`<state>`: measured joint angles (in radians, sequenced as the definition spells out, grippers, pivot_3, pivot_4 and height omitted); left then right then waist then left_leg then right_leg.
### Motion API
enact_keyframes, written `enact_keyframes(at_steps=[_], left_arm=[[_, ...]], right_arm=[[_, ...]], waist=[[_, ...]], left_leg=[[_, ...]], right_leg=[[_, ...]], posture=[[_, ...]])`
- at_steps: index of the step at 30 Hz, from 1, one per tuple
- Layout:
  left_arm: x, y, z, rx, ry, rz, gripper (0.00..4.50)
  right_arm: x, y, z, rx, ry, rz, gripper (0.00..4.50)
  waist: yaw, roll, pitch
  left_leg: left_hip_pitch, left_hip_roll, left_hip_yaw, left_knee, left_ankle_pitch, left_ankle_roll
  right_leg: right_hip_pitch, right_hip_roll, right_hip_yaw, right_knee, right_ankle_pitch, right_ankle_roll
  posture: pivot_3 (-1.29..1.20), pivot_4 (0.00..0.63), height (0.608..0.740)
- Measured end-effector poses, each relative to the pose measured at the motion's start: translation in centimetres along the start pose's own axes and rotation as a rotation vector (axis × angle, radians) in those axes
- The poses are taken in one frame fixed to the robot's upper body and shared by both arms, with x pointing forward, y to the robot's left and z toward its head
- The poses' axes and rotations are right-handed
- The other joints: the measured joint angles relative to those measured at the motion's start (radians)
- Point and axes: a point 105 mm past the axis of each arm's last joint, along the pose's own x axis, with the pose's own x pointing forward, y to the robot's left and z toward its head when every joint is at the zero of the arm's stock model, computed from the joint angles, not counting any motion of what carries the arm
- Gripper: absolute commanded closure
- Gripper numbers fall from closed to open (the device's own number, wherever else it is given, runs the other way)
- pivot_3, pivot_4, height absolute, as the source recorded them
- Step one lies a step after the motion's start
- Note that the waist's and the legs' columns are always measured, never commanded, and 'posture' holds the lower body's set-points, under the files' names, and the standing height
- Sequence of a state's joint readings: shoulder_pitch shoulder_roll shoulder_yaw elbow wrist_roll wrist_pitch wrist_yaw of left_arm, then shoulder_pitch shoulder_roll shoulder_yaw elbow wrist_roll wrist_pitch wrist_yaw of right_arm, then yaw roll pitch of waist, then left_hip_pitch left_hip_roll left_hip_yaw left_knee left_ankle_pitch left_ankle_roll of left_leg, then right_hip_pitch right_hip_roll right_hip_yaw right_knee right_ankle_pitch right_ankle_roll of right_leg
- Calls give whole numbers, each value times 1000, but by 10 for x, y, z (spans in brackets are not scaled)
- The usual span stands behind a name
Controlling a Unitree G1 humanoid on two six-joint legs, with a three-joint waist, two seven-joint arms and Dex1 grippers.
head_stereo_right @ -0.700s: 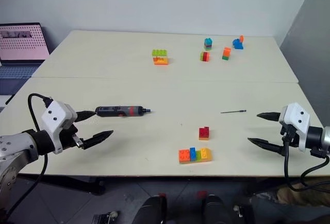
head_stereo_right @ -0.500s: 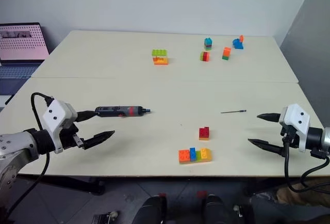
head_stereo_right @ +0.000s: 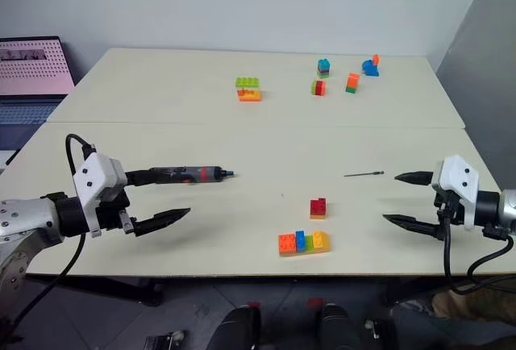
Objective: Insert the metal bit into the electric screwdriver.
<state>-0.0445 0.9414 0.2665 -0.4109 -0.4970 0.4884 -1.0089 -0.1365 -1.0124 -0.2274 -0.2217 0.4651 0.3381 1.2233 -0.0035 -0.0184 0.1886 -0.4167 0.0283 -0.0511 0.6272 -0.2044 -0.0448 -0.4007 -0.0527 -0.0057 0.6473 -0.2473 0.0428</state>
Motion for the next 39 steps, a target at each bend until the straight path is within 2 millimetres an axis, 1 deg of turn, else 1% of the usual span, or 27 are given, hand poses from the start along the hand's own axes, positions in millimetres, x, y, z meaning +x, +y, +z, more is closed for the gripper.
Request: enact_keyframes(at_steps=[2,4,5,6,7,8,9,12,15,17,20,23,25,27,28,29,30,34,36,37,39], left_arm=[[4,-5,2,14,-8,-29,0],[12,-12,4,21,-16,-83,0],[20,-20,9,33,-40,-130,0],[25,-25,12,38,-55,-156,0],[32,-35,17,49,-78,-208,0],[35,-38,17,49,-82,-228,0],[37,-41,17,44,-83,-245,0],[41,-45,18,42,-96,-265,0],[46,-49,18,39,-108,-287,0],[48,-52,17,38,-107,-300,0],[51,-55,17,47,-118,-307,0],[55,-58,15,45,-118,-322,0],[56,-58,14,48,-120,-320,0],[56,-57,14,51,-119,-316,0],[56,-57,14,54,-123,-315,0],[57,-57,14,57,-127,-316,0],[57,-58,13,55,-128,-317,0],[61,-59,10,47,-133,-329,0],[61,-59,9,48,-134,-331,0],[61,-59,10,50,-137,-332,0],[64,-58,12,51,-149,-337,0]], right_arm=[[3,1,1,-2,-1,18,46],[13,-1,5,-8,-8,44,46],[23,-1,10,-21,-25,69,46],[28,-1,13,-28,-31,84,46],[39,2,14,-26,-36,123,46],[44,3,13,-18,-36,137,46],[54,6,9,-2,-32,164,46],[72,4,-3,28,-8,182,46],[90,1,-9,46,-6,184,46],[98,0,-14,51,2,191,46],[108,-5,-15,52,-4,198,46],[118,-3,-19,67,-4,220,46],[124,-1,-23,79,0,230,408],[127,1,-27,83,12,240,640],[129,1,-29,81,18,242,1012],[130,1,-30,79,22,241,1231],[131,1,-29,79,18,240,1548],[134,2,-30,75,13,243,2398],[134,2,-30,64,16,241,2910],[134,2,-30,61,15,240,3042],[134,1,-29,56,13,235,3040]], waist=[[0,0,0],[0,0,0],[0,0,0],[-1,0,0],[-1,0,0],[-1,0,0],[-1,0,0],[-1,0,0],[-3,0,0],[-3,0,0],[-4,0,0],[-4,0,0],[-4,0,0],[-5,0,0],[-5,0,0],[-5,0,0],[-5,0,0],[-5,0,0],[-5,0,0],[-5,0,0],[-5,0,0]], left_leg=[[0,0,0,0,0,0],[0,0,0,0,0,0],[0,0,0,0,0,0],[0,0,0,0,0,0],[0,0,0,0,0,0],[0,0,0,0,0,0],[0,0,0,0,0,0],[-1,0,0,0,0,0],[0,1,0,0,0,0],[0,1,0,0,0,0],[0,1,0,1,0,0],[0,1,0,1,0,0],[0,1,0,1,0,0],[0,1,0,1,0,0],[0,1,0,1,0,0],[0,1,0,1,0,0],[0,1,1,1,0,0],[0,1,1,1,0,0],[0,2,1,1,0,0],[0,2,1,1,0,0],[0,1,1,1,0,0]], right_leg=[[0,0,0,0,0,0],[0,0,0,0,0,0],[0,0,0,0,0,0],[0,0,0,0,0,0],[1,0,0,0,0,0],[1,1,0,0,0,0],[0,1,0,0,0,0],[-1,2,1,1,0,0],[-1,2,2,2,1,1],[-1,2,2,2,1,1],[-1,3,2,2,1,1],[-1,4,3,3,2,2],[-2,5,4,3,3,5],[-2,5,5,3,3,5],[-2,5,6,3,3,5],[-2,6,6,3,4,5],[-2,6,6,3,4,5],[-3,7,7,4,4,5],[-3,7,8,5,4,5],[-3,7,8,5,4,5],[-3,7,8,5,4,5]], posture=[[0,150,740],[0,150,740],[0,150,740],[0,150,740],[0,150,740],[0,150,740],[0,150,740],[0,150,740],[0,150,740],[0,150,740],[0,150,740],[0,150,740],[0,150,740],[0,150,740],[0,150,740],[0,150,740],[0,150,740],[0,150,740],[0,150,740],[0,150,740],[0,150,740]])
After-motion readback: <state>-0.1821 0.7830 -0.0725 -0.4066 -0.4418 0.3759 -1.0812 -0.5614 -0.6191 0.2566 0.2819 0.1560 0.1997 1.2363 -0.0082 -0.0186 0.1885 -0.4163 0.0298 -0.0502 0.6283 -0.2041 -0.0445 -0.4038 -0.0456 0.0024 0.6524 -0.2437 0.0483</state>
